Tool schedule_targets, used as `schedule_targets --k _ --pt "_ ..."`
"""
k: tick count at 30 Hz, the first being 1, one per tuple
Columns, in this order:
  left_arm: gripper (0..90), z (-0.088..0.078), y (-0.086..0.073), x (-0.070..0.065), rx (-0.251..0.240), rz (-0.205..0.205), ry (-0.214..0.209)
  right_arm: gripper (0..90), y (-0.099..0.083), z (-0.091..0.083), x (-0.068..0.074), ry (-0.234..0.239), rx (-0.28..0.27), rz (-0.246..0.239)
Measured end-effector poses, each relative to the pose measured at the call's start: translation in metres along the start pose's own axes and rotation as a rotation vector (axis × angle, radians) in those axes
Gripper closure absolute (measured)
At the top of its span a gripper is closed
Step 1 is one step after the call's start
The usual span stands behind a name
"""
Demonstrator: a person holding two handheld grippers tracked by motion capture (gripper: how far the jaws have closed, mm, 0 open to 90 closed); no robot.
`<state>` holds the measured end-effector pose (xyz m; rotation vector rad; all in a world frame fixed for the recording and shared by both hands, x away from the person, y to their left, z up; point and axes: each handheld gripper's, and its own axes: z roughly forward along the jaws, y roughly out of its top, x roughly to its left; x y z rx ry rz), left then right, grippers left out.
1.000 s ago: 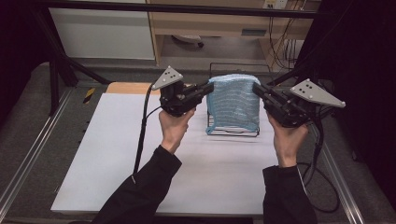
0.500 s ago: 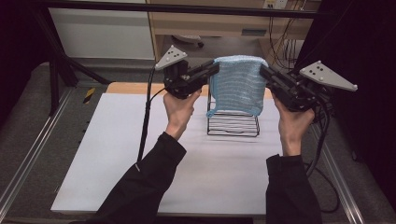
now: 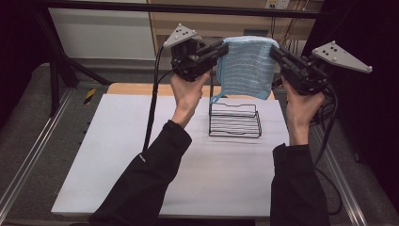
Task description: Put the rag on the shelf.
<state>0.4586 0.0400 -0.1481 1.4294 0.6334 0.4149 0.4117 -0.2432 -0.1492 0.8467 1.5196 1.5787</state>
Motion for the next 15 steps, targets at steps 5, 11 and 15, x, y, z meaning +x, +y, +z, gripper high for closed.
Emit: schedule_targets --k 5,11,15 --pt "78.9 0.010 0.008 0.006 0.008 0.009 0.027 83.7 0.002 0.012 -0.006 -0.005 -0.010 -0.003" --pt "79.0 0.022 0.017 0.016 0.009 0.009 0.047 83.7 0.004 0.025 -0.014 -0.015 -0.025 -0.003" --pt "79.0 0.030 0.023 0.020 0.011 0.024 0.054 83.7 0.005 0.032 -0.020 -0.027 -0.029 -0.001"
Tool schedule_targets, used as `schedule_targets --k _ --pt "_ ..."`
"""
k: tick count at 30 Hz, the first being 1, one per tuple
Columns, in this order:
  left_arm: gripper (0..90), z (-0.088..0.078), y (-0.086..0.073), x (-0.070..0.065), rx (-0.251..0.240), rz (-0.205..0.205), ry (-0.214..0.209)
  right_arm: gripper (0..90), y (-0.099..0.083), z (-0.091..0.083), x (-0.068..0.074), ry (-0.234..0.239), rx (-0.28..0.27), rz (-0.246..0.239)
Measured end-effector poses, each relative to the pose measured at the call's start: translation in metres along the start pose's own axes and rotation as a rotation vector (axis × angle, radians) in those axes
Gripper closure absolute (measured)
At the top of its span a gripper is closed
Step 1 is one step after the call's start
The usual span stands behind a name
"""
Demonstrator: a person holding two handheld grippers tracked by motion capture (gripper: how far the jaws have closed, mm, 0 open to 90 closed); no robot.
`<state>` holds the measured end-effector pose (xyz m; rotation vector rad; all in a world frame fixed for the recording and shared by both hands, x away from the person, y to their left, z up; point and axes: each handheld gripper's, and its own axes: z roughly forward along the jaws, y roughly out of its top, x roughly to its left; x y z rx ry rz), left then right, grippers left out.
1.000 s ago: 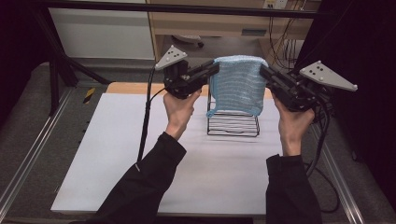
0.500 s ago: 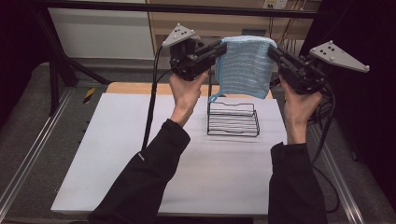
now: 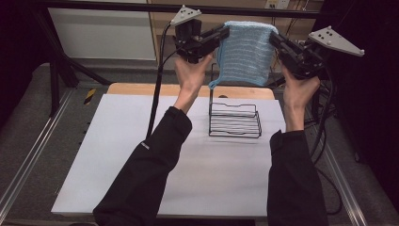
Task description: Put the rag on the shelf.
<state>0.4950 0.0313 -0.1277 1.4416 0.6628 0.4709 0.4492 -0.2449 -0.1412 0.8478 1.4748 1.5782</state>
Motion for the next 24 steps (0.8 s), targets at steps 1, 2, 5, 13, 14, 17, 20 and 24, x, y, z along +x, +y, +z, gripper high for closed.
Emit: schedule_targets --k 1,2,5,13,14,17,20,24 --pt "79.0 0.003 0.001 0.001 0.001 0.005 0.007 83.7 0.000 0.001 -0.001 -0.002 -0.002 0.001" --pt "79.0 0.005 0.002 0.002 0.003 0.006 0.011 83.8 0.000 0.003 -0.002 -0.004 -0.006 0.004" --pt "79.0 0.012 0.002 0.007 0.005 -0.005 0.009 83.7 0.000 0.008 -0.004 -0.014 -0.002 -0.003" --pt "79.0 0.025 0.001 0.019 0.012 0.007 0.025 83.7 -0.006 0.020 -0.014 -0.021 0.014 -0.006" --pt "79.0 0.026 0.001 0.020 0.018 0.011 0.027 83.7 -0.007 0.022 -0.016 -0.022 0.016 -0.009" --pt "79.0 0.029 -0.002 0.022 0.027 0.013 0.023 83.7 -0.009 0.026 -0.020 -0.021 0.031 -0.007" --pt "79.0 0.031 -0.010 0.025 0.043 0.015 0.023 83.8 -0.015 0.029 -0.023 -0.020 0.046 -0.002" --pt "79.0 0.028 -0.023 0.026 0.050 0.017 0.010 83.8 -0.031 0.029 -0.025 -0.008 0.065 -0.001"
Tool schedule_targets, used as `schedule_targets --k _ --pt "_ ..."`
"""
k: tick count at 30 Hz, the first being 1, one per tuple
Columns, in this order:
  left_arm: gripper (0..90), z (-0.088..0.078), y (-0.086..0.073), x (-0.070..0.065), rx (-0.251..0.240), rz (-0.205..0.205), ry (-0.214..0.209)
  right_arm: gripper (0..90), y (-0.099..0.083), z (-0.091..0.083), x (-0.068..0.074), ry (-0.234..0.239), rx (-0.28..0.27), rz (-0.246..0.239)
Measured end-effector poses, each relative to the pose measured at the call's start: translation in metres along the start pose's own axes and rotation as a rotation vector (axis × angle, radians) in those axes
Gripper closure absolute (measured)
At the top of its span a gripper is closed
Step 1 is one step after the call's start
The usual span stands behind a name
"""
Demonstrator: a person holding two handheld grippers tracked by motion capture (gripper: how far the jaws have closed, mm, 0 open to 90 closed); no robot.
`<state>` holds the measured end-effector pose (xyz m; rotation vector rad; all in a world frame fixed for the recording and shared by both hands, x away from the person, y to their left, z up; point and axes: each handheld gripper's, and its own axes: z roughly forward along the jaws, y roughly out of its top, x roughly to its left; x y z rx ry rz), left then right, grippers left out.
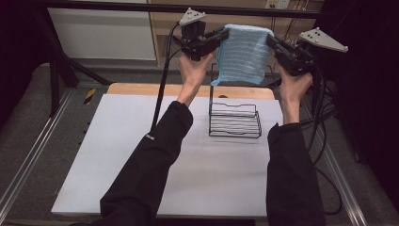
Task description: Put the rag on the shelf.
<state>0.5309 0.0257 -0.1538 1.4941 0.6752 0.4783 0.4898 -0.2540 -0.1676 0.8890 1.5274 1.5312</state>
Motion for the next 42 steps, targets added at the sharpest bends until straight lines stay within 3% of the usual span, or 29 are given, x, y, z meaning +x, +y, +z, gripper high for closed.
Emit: schedule_targets --k 6,10,15,17,20,23,35,42 --pt "79.0 -0.006 -0.014 -0.001 0.014 0.008 -0.037 83.8 -0.013 -0.003 -0.002 0.013 0.003 0.001" --pt "79.0 -0.012 -0.018 -0.009 0.021 0.026 -0.066 83.8 -0.020 -0.008 -0.004 0.021 0.000 0.011" --pt "79.0 -0.015 -0.021 -0.018 0.042 0.020 -0.099 83.8 -0.026 -0.014 -0.007 0.021 0.004 0.019" --pt "79.0 -0.016 -0.019 -0.023 0.049 0.038 -0.099 83.8 -0.026 -0.017 -0.009 0.022 -0.002 0.026" --pt "79.0 -0.018 -0.018 -0.028 0.049 0.034 -0.112 83.8 -0.025 -0.021 -0.009 0.018 -0.003 0.021" --pt "79.0 -0.019 -0.019 -0.032 0.058 0.057 -0.097 83.8 -0.026 -0.024 -0.008 0.022 0.001 0.018" --pt "78.9 -0.013 -0.052 -0.016 0.129 0.006 -0.091 83.7 -0.049 -0.025 -0.007 0.041 0.069 0.010" --pt "78.7 -0.022 -0.064 -0.017 0.142 0.016 -0.115 82.9 -0.053 -0.037 -0.003 0.085 0.097 0.015"
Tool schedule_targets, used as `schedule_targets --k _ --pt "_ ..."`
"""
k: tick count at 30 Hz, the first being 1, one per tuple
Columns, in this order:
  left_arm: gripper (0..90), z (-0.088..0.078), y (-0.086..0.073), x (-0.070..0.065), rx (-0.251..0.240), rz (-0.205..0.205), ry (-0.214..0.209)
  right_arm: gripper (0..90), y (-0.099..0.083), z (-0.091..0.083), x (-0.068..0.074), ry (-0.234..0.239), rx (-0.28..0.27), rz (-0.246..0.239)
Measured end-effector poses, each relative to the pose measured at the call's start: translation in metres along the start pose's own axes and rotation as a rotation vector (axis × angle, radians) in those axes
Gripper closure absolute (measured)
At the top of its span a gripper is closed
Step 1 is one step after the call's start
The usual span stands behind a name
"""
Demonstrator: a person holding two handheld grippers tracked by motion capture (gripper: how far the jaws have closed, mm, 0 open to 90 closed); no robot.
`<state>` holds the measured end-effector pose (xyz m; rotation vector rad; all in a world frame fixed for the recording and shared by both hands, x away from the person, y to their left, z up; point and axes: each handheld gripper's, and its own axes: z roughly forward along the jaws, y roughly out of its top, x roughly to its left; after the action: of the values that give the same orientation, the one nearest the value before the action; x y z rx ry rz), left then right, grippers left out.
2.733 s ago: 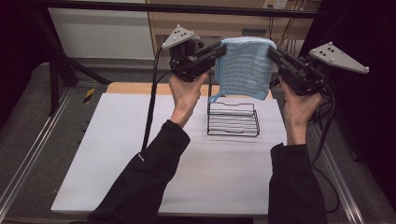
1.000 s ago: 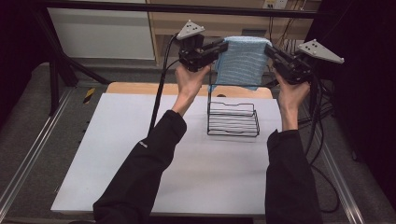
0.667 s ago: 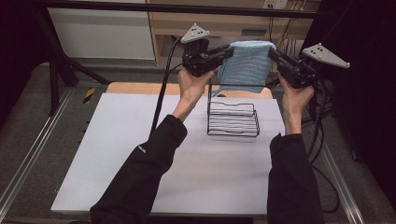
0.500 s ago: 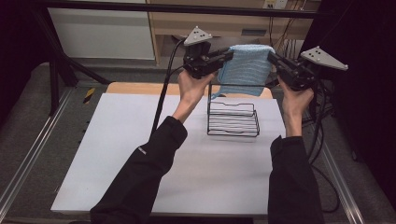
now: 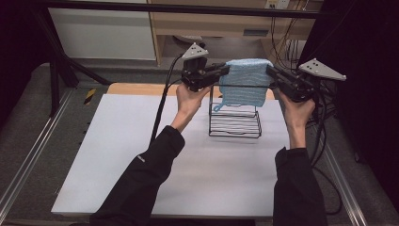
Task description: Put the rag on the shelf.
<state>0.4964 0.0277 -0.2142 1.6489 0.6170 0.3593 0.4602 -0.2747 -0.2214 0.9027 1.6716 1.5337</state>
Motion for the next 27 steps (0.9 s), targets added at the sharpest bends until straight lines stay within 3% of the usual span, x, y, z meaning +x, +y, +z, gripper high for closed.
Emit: schedule_targets --k 11,21,27 --pt "78.3 -0.006 -0.007 -0.005 0.029 0.025 -0.030 82.4 -0.001 -0.013 0.006 0.026 0.066 -0.014" --pt "77.8 -0.013 -0.017 -0.008 0.085 0.036 -0.064 81.3 -0.009 -0.022 0.012 0.049 0.076 -0.030" --pt "77.7 -0.016 -0.022 -0.016 0.115 0.070 -0.052 79.4 -0.014 -0.028 0.014 0.061 0.096 -0.042"
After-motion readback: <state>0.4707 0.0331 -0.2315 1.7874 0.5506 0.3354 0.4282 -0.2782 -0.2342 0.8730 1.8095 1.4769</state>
